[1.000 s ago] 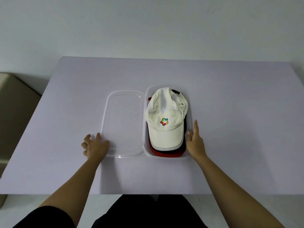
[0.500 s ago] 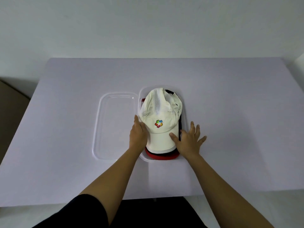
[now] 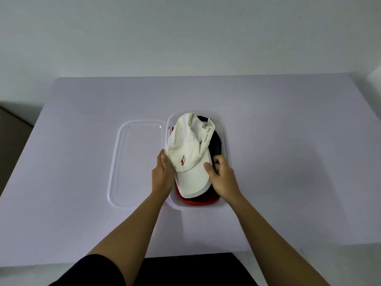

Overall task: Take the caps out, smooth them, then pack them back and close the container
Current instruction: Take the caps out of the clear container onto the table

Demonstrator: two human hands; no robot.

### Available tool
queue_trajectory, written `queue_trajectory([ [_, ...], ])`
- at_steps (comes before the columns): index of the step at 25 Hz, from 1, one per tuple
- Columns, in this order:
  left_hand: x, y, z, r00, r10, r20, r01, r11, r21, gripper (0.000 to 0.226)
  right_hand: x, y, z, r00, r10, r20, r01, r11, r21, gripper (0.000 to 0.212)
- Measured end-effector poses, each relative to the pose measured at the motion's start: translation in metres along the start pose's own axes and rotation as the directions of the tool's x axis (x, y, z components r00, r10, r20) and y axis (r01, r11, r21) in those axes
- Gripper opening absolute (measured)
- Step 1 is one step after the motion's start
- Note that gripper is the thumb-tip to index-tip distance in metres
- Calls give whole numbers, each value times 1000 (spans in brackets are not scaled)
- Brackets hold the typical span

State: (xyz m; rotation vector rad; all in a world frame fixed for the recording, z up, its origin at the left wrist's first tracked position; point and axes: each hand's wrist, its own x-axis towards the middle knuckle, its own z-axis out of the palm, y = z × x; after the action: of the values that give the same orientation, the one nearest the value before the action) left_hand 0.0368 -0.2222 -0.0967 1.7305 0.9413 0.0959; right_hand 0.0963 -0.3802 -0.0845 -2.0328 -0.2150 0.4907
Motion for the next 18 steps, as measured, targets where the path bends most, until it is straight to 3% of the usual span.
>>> queue_trajectory([
  [4, -1, 1, 0, 1000, 15, -2, -14, 1000, 17, 50, 8, -9, 4, 990, 131, 46, -139, 930, 341, 36],
  [7, 2, -4, 1, 1000, 4, -23, -3, 999, 51, 49, 23, -9, -1, 976, 211, 58, -199, 741, 641, 27],
  [9, 5, -8, 2, 1000, 5, -27, -3, 996, 87, 49, 41, -15, -19, 985, 170, -9, -101, 625, 774, 17],
  [13, 10, -13, 4, 999, 20, -29, -17, 995, 95, 49, 98, -15, -79, 956, 207, -209, 53, 578, 814, 17],
  [16, 12, -14, 6, 999, 17, -27, -13, 991, 135, 49, 138, 10, -116, 918, 310, -249, 43, 545, 837, 21],
  [18, 13, -15, 7, 999, 11, -34, -6, 990, 138, 49, 159, 30, -130, 893, 370, -254, -15, 591, 806, 23],
])
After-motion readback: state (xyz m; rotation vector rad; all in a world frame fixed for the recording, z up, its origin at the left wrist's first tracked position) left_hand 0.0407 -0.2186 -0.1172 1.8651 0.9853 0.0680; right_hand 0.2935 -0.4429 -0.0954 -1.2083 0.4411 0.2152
